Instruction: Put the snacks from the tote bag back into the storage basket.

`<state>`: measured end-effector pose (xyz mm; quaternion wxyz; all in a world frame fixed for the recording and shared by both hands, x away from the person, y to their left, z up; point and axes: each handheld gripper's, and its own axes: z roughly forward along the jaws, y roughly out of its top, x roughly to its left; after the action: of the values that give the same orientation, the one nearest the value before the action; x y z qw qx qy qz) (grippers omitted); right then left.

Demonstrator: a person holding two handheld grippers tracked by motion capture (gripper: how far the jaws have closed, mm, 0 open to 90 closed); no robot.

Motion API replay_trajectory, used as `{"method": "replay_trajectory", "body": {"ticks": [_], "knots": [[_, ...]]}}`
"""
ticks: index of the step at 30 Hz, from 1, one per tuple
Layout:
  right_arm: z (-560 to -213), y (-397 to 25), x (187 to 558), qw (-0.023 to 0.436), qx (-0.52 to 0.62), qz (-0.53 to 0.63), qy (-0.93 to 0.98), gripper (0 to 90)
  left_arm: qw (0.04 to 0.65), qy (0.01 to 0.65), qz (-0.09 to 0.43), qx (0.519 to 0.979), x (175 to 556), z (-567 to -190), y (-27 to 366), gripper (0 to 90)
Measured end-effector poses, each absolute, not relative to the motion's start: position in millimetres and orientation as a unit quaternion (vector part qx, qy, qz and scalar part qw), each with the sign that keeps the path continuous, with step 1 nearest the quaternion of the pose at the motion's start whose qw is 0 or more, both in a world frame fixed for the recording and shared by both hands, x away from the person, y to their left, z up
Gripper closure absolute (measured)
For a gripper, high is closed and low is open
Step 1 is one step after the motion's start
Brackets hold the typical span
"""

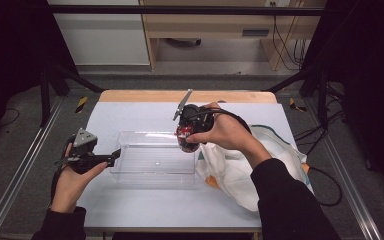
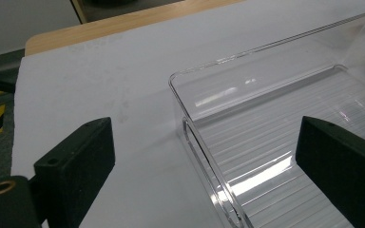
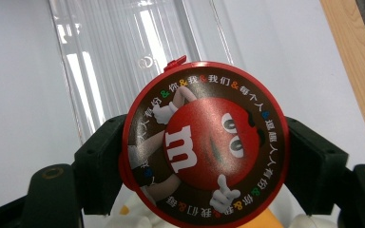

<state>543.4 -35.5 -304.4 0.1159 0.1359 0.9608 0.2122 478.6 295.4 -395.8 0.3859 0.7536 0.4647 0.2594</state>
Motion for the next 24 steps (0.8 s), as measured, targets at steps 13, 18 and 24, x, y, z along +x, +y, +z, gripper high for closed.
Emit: {"method": "replay_trajectory", "body": {"ticks": [13,18,24], "knots": [[-311.5,-29.5,544.4,0.113,0.134,0.221,0.959,25.3,0.384,0.464,0.258,0.756,479.1,-396.6,295.7,5.9],[-312.8,-28.3,544.5,0.111,0.137,0.221,0.959,25.4,0.383,0.465,0.258,0.755,479.4,-397.1,296.3,5.9],[-316.8,-25.6,544.2,0.106,0.140,0.220,0.959,25.4,0.382,0.464,0.257,0.757,479.3,-397.1,296.0,5.9]]}}
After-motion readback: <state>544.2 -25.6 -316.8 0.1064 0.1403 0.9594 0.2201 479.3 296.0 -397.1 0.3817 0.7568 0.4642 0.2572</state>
